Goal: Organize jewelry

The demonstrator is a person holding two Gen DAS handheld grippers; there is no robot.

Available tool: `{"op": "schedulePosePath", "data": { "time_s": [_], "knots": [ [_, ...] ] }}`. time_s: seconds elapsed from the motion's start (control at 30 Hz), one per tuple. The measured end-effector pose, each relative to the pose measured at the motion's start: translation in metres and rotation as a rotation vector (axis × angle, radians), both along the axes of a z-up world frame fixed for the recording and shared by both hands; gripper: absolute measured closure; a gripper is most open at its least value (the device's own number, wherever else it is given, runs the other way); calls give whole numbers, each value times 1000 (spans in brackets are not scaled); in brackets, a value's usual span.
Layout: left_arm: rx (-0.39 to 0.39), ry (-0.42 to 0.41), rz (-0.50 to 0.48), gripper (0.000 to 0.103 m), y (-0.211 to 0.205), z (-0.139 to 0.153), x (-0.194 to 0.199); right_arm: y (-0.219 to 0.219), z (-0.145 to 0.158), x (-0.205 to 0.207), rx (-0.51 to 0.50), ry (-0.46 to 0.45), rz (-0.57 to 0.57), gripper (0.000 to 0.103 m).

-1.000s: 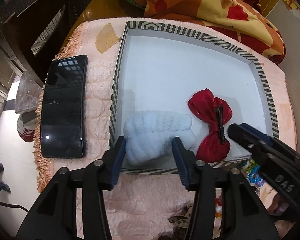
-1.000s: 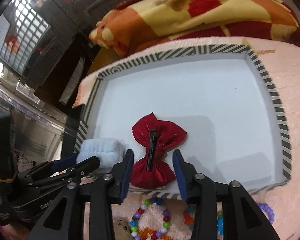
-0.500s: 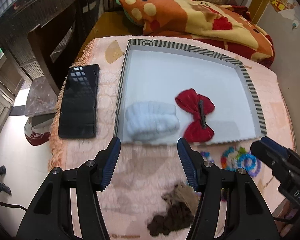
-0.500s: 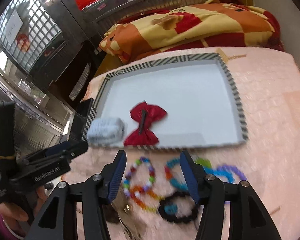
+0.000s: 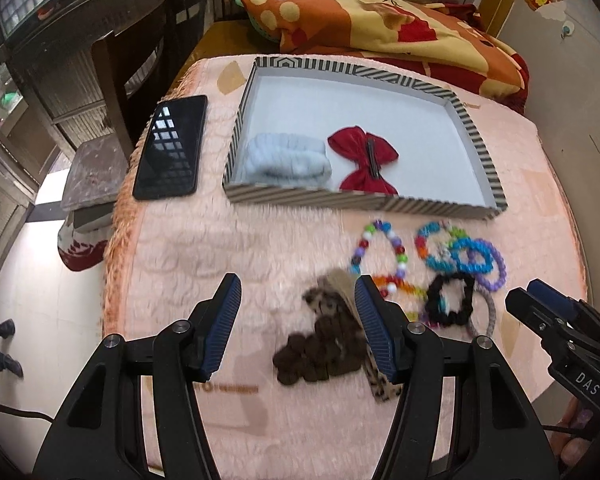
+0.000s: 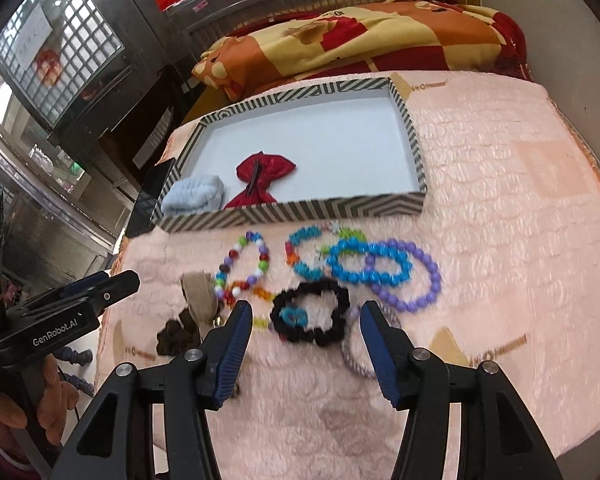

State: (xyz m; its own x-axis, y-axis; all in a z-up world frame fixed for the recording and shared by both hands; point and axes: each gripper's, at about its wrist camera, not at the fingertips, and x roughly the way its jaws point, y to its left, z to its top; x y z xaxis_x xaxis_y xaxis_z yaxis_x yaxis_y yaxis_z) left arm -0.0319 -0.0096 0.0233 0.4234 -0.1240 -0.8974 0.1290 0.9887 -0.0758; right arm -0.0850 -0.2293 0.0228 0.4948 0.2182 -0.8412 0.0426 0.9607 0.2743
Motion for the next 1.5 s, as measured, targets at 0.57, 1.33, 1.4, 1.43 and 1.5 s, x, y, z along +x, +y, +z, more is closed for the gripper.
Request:
{"op": "schedulePosePath", "data": {
  "time_s": [0.57, 1.33, 1.4, 1.43, 1.5],
  "knots": [
    [-8, -18, 27, 44, 3, 6, -48, 8, 8, -34, -40, -17, 32, 42],
    [-67, 81, 49, 44, 23, -18, -53, 11, -14, -36, -48, 26, 52, 41],
    [-74, 87, 49, 43, 22, -20, -51, 10, -15, -34, -53, 19, 51, 41],
    [-73, 89, 49, 43, 22, -20, -50, 10, -16, -33, -55, 19, 53, 41],
    [-74, 95, 50, 43, 21, -22, -48, 10, -17, -30, -54, 17, 61, 42]
  ]
}}
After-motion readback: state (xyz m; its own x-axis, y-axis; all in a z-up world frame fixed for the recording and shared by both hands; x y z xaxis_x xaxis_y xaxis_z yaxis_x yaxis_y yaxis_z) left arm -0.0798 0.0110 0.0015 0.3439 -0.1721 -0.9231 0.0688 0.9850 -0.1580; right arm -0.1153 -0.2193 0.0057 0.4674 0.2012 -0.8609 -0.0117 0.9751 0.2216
